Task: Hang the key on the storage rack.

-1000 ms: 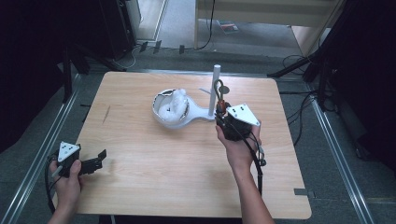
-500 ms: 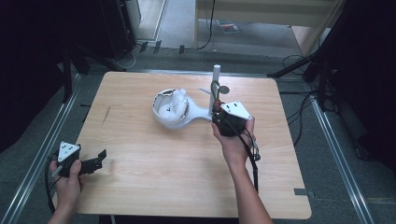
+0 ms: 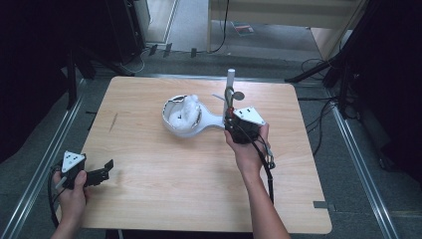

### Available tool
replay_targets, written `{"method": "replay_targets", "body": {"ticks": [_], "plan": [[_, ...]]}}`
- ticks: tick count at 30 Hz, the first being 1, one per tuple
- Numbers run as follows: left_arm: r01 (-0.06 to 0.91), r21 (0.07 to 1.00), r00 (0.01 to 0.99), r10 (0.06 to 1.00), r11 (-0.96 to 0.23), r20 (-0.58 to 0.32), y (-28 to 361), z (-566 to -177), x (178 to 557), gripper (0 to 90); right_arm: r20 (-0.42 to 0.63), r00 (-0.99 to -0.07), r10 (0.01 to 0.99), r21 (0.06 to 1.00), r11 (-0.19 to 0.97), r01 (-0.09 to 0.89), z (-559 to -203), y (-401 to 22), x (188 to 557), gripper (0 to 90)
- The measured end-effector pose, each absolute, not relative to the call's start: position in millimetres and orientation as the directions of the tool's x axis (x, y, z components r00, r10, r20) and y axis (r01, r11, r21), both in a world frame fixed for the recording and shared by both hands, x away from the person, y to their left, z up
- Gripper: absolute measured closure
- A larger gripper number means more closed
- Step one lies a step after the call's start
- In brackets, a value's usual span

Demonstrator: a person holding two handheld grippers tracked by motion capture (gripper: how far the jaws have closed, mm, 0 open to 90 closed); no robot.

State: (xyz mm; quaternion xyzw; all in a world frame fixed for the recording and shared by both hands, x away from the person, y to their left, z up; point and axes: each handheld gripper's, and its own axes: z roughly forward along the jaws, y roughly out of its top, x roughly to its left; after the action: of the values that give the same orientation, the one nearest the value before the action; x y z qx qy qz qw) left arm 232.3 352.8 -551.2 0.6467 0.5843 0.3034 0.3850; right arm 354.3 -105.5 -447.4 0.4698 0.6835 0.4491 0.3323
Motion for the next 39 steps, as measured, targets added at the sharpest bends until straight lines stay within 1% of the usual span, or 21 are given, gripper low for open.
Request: {"method": "replay_targets", "body": {"ticks": [6,8,9,11,14,18,21,23,25,28,30,32,37,39], "plan": [[0.522,0.853,0.133,0.989,-0.02,-0.059,353,-551,232,0.4,-0.046,-0.334,0.942,0.919,0.171,0.355,-451,-104,359,67.4],[0.522,0.852,0.134,0.989,-0.021,-0.057,353,-551,232,0.4,-0.04,-0.34,0.94,0.918,0.169,0.358,-452,-104,361,65.9],[0.522,0.853,0.133,0.989,-0.021,-0.058,353,-551,232,0.4,-0.036,-0.345,0.938,0.92,0.166,0.356,-453,-104,361,63.8],[0.522,0.852,0.133,0.989,-0.021,-0.057,353,-551,232,0.4,-0.026,-0.357,0.934,0.923,0.159,0.35,-452,-105,362,56.5],[0.522,0.852,0.134,0.989,-0.022,-0.057,353,-551,232,0.4,-0.033,-0.348,0.937,0.921,0.164,0.354,-451,-105,361,50.4],[0.523,0.852,0.134,0.989,-0.021,-0.057,353,-551,233,0.4,-0.023,-0.364,0.931,0.919,0.163,0.36,-449,-107,359,43.8],[0.526,0.85,0.134,0.989,-0.021,-0.058,353,-551,233,0.4,-0.007,-0.376,0.926,0.917,0.156,0.367,-448,-108,357,36.8],[0.527,0.85,0.132,0.989,-0.019,-0.06,353,-551,233,0.4,-0.016,-0.392,0.92,0.913,0.174,0.37,-448,-110,357,32.3],[0.527,0.85,0.131,0.989,-0.018,-0.06,352,-552,233,0.4,-0.021,-0.4,0.916,0.909,0.184,0.374,-449,-112,357,25.2],[0.526,0.85,0.133,0.989,-0.019,-0.06,353,-551,233,0.4,0.032,-0.404,0.914,0.903,0.146,0.403,-449,-116,355,13.0],[0.527,0.85,0.132,0.989,-0.018,-0.061,353,-551,233,0.4,0.049,-0.405,0.913,0.905,0.131,0.406,-448,-120,353,10.0],[0.528,0.849,0.131,0.99,-0.019,-0.06,353,-551,233,0.4,0.061,-0.398,0.915,0.904,0.118,0.41,-448,-123,351,2.2],[0.527,0.85,0.132,0.989,-0.019,-0.06,353,-551,233,0.4,0.083,-0.397,0.914,0.905,0.098,0.414,-450,-132,347,0.0],[0.526,0.85,0.135,0.989,-0.022,-0.058,353,-551,233,0.4,0.068,-0.39,0.918,0.902,0.11,0.417,-453,-135,344,0.0]]}}
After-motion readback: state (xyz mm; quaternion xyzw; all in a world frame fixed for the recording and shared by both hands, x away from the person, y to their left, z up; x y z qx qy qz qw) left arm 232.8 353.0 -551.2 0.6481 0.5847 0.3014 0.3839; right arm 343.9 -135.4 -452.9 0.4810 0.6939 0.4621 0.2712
